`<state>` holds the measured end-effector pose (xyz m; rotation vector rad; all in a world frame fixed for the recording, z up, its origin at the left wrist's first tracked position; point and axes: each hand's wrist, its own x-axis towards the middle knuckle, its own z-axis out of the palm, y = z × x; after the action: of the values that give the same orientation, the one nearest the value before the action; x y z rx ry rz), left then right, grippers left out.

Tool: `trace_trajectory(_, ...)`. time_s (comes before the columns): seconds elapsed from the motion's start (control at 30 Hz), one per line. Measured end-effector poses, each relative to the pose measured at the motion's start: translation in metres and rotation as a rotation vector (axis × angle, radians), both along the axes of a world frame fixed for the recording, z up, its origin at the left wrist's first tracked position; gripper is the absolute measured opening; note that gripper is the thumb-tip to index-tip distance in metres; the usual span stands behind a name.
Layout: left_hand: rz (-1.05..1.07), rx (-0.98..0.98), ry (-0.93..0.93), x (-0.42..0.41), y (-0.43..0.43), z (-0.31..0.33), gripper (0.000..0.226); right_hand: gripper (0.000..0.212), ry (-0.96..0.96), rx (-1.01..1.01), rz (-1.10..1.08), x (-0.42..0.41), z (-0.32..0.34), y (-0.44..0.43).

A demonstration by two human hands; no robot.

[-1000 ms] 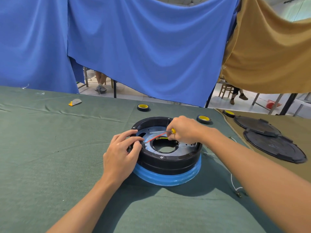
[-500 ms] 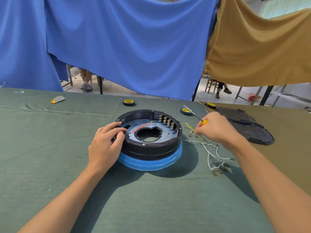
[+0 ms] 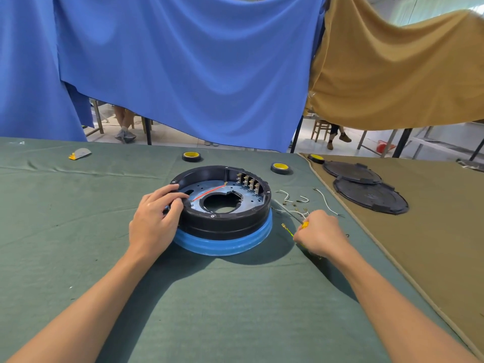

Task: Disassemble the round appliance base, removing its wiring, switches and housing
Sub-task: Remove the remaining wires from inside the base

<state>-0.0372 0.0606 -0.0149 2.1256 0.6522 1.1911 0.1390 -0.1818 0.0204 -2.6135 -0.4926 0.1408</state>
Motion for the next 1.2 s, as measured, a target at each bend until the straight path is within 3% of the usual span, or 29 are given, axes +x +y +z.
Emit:
trace_trajectory(0.1, 0.002, 0.011, 0.002, 0.0, 0.001, 0.0, 0.027, 0.023, -0.027, -0.01, -0.033, 0.0, -0.003, 0.007)
trace_trajectory(0.3, 0.01, 0.012, 0.0, -0.001, 0.003, -0.001, 0.027, 0.019, -0.159, -0.072, -0.098, -0.008, -0.005, 0.016)
trace_trajectory(0.5, 0.027, 0.038, 0.004, 0.001, 0.004, 0.0, 0.031, 0.042, -0.088, 0.388, -0.058, -0.021, 0.004, 0.026)
trace_trajectory(0.6, 0.048, 0.061, 0.019, 0.0, 0.003, 0.001, 0.035, 0.057, -0.073, 0.427, 0.039, -0.042, 0.009, 0.04)
trace_trajectory(0.8, 0.155, 0.181, 0.038, -0.005, -0.002, 0.005, 0.02, 0.053, -0.035, 0.359, 0.065, -0.057, -0.004, 0.07)
trace_trajectory(0.97, 0.225, 0.292, -0.05, -0.015, -0.007, 0.013, 0.049, 0.04, 0.03, 0.495, 0.035, -0.04, 0.001, 0.076)
trace_trajectory(1.07, 0.139, 0.391, -0.114, -0.016, -0.006, 0.012, 0.043, 0.047, 0.041, 0.535, -0.052, -0.03, 0.01, 0.08)
trace_trajectory(1.2, 0.057, 0.391, 0.078, -0.01, 0.004, 0.01, 0.032, 0.055, 0.021, 0.474, -0.065, -0.038, 0.006, 0.085)
